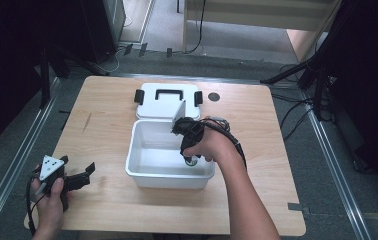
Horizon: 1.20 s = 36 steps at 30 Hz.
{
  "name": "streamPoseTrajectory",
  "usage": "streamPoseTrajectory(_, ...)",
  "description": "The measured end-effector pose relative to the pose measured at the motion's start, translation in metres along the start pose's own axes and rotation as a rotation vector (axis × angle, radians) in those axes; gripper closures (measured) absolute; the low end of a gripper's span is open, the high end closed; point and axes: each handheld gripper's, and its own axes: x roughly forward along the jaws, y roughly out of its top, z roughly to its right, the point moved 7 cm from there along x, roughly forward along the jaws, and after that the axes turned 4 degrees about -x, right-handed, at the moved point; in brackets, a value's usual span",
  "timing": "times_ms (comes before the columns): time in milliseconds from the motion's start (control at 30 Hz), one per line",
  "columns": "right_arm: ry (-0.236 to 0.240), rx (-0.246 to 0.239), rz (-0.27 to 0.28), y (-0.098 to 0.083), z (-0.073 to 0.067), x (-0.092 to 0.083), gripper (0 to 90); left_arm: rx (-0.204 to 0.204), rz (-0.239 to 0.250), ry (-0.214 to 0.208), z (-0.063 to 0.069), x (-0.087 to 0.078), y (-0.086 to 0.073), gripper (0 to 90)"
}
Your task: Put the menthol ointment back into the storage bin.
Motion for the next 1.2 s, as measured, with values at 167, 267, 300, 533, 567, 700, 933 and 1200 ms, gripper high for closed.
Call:
streamPoseTrajectory(167, -0.040, -0.060, -0.003, 0.002, 0.000, 0.011, 51.7, 0.003, -0.001, 0.000, 0.000, 0.000, 0.000, 1.2)
streamPoseTrajectory(267, -0.062, -0.090, 0.000, 0.002, 0.002, 0.015, 51.6, 0.001, 0.000, 0.000, 0.000, 0.000, 0.000, 1.1)
streamPoseTrajectory(300, -0.062, -0.090, 0.000, 0.002, 0.002, 0.015, 51.6, 0.001, 0.000, 0.000, 0.000, 0.000, 0.000, 1.1)
streamPoseTrajectory(533, -0.074, -0.114, -0.027, -0.003, 0.002, 0.026, 51.6, -0.003, 0.003, -0.002, 0.000, 0.000, 0.000, 1.2)
streamPoseTrajectory(567, -0.075, -0.123, -0.029, -0.004, 0.002, 0.027, 51.6, -0.001, 0.002, -0.001, 0.000, 0.000, 0.000, 1.1)
streamPoseTrajectory(700, -0.075, -0.130, -0.031, -0.004, 0.001, 0.029, 51.6, -0.001, 0.001, 0.000, 0.000, 0.000, 0.000, 1.2)
streamPoseTrajectory(933, -0.077, -0.151, -0.050, -0.006, -0.001, 0.041, 51.5, 0.001, 0.001, 0.001, 0.000, 0.000, 0.000, 1.2)
streamPoseTrajectory(1200, -0.085, -0.153, -0.049, -0.006, -0.002, 0.043, 48.2, 0.001, 0.002, 0.001, 0.000, 0.000, 0.000, 1.2)
